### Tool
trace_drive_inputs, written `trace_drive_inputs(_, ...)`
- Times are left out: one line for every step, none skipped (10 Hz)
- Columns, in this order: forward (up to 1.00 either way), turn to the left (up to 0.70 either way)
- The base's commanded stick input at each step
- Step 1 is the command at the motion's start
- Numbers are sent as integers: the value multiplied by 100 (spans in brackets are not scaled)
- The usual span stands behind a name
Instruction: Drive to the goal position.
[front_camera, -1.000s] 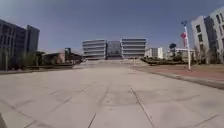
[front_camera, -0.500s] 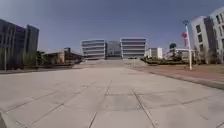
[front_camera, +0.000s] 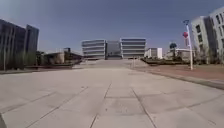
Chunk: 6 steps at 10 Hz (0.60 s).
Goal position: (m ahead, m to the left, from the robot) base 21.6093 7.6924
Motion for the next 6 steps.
trace_drive_inputs(34,0)
trace_drive_inputs(34,0)
trace_drive_inputs(34,0)
trace_drive_inputs(34,0)
trace_drive_inputs(66,0)
trace_drive_inputs(70,0)
